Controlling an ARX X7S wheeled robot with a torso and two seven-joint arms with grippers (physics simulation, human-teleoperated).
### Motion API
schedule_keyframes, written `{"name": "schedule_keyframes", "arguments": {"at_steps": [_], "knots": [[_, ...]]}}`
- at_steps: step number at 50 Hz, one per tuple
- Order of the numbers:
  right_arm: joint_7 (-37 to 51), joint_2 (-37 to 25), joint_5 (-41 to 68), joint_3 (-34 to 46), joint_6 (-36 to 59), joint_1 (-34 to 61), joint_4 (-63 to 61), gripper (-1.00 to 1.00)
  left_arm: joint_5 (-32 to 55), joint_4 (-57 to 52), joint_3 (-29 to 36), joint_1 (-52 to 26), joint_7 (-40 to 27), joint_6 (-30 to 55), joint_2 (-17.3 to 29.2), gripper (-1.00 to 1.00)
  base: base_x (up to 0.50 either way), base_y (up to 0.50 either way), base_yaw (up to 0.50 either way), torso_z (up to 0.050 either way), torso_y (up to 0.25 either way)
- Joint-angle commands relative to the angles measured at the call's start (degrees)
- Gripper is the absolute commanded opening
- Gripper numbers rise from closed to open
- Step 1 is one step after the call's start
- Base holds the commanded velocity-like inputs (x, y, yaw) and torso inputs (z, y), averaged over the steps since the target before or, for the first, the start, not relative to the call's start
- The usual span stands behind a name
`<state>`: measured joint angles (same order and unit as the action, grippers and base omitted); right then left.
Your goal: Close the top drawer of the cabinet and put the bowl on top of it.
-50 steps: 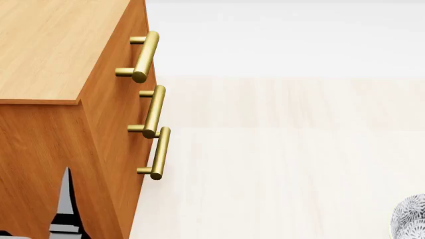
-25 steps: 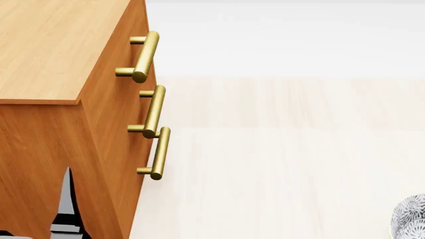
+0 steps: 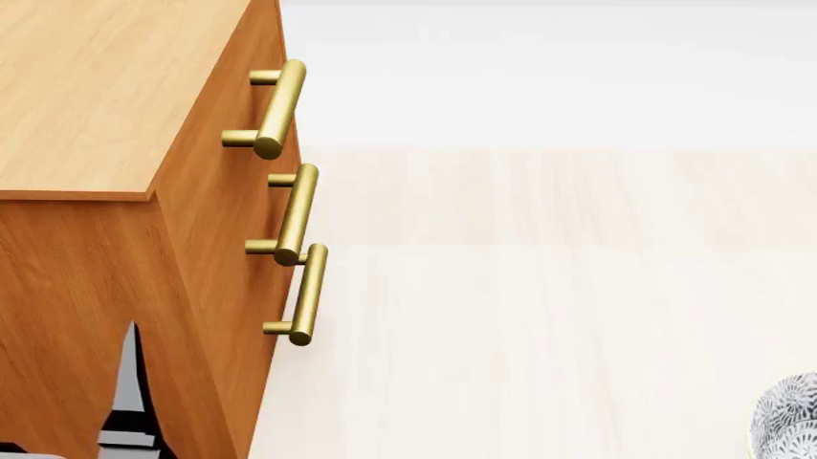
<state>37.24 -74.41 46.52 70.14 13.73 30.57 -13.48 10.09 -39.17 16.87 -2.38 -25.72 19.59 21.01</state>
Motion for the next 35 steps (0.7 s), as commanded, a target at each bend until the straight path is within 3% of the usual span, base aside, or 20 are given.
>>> {"name": "schedule_keyframes", "arguments": {"at_steps": [1, 29, 30, 35], "knots": [[-0.2, 0.6, 0.0, -0.1, 0.0, -0.1, 0.8, 1.00, 0.3, -0.1, 0.0, 0.1, -0.1, -0.2, 0.2, 1.00, 0.00, 0.00, 0.00, 0.000, 0.000], [-0.8, 2.4, -0.2, -0.6, -2.0, -0.4, 3.9, 1.00, 0.1, 0.3, 0.7, -0.3, -0.6, -0.2, 0.4, 1.00, 0.00, 0.00, 0.00, 0.000, 0.000], [-0.7, 2.5, -0.3, -0.6, -2.2, -0.4, 4.0, -1.00, 0.1, 0.3, 0.7, -0.3, -0.6, -0.2, 0.4, 1.00, 0.00, 0.00, 0.00, 0.000, 0.000], [-0.6, 3.1, -0.2, -0.8, -3.0, -0.6, 5.1, -1.00, 0.1, 0.2, 0.8, -0.4, -0.7, 0.0, 0.5, 1.00, 0.00, 0.00, 0.00, 0.000, 0.000]]}}
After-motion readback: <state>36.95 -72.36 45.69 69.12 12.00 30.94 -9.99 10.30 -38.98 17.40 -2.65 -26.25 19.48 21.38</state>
